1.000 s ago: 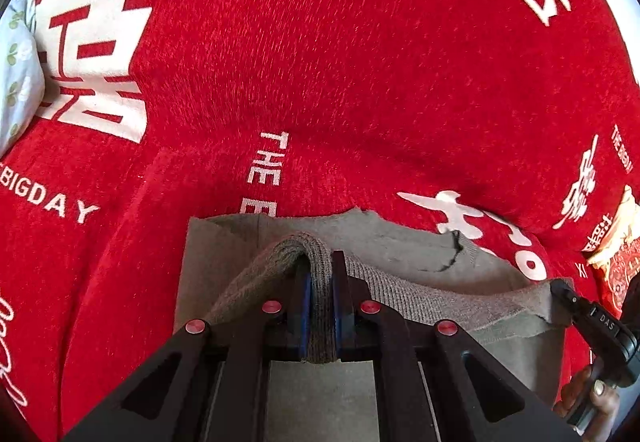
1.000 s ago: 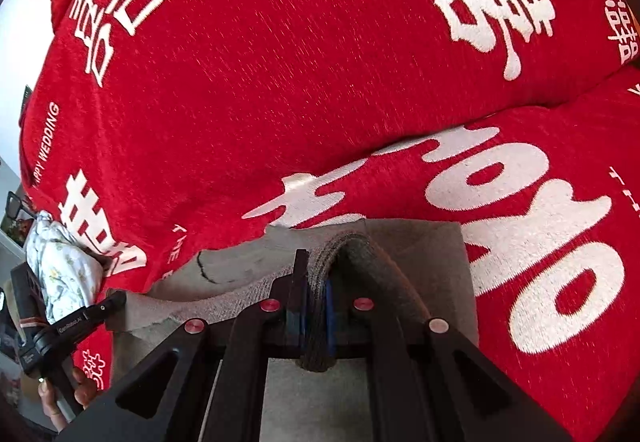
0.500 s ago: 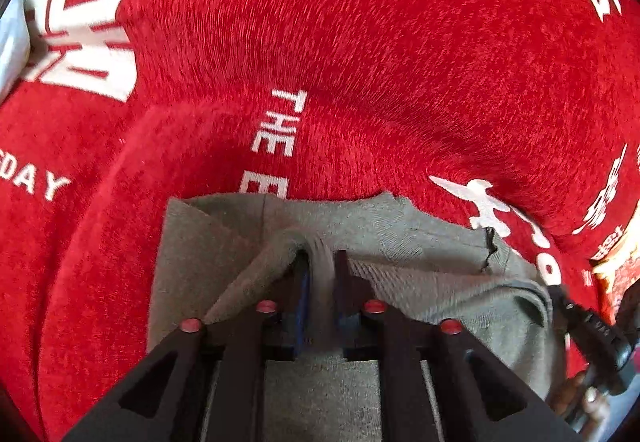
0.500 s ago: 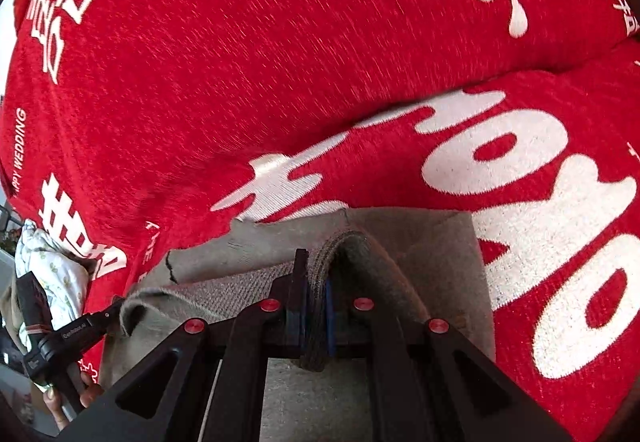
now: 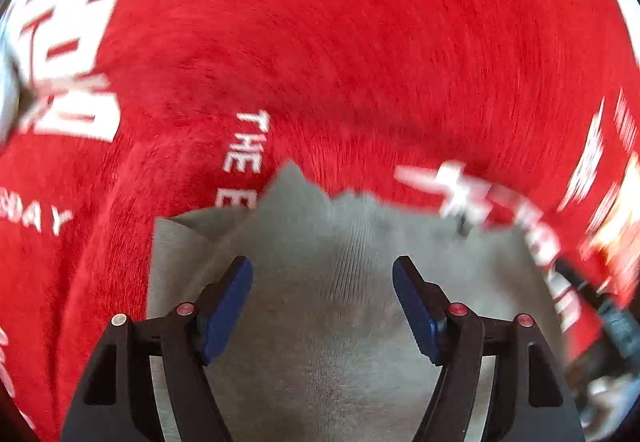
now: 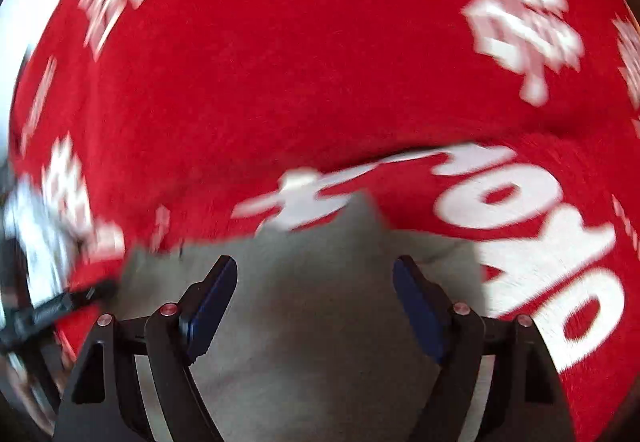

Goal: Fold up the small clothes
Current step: 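Open both grippers and lift them off the folded sweater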

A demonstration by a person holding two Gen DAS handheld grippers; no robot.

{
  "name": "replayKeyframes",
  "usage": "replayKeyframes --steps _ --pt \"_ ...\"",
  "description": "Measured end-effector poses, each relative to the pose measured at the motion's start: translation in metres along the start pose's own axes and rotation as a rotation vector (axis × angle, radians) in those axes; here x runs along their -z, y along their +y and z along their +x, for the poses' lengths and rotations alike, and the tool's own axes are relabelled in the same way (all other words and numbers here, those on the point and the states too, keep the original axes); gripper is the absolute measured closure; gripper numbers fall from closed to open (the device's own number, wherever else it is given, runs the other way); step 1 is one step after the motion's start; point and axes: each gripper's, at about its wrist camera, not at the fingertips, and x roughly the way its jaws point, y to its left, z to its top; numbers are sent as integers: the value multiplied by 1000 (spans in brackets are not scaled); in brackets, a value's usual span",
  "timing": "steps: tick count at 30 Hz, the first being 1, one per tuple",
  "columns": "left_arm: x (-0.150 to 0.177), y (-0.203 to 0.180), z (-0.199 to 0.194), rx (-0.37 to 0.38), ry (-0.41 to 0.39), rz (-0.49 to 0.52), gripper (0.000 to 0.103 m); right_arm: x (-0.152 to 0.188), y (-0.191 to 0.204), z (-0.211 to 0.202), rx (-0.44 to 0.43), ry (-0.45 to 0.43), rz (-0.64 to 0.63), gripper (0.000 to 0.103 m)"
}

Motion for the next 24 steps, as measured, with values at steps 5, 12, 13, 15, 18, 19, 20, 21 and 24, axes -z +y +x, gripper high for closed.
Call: replayKeyframes --steps 5,12,13,15,18,19,20,21,24 --pt "1 -12 29 -132 32 79 29 5 27 38 109 143 -144 20" --pt "-2 -5 28 -195 13 102 29 3 -9 47 202 154 -92 20" --pt "0 -5 25 -195 13 99 29 3 -7 44 208 152 -98 20" --pt "9 -10 9 -183 1 99 29 10 1 25 200 123 -103 20" --pt "37 -15 -22 -109 -50 84 29 34 17 -12 114 50 -103 20" --pt "48 -17 -29 -83 -57 80 29 43 23 -18 88 40 -113 20" --pt "57 -21 -33 -74 -62 84 29 54 32 -24 61 34 -137 20" --pt "69 -26 -37 -87 -70 103 29 70 43 -29 46 30 -176 20" --pt "92 -36 -36 -167 -88 154 23 97 62 -27 72 20 -290 18"
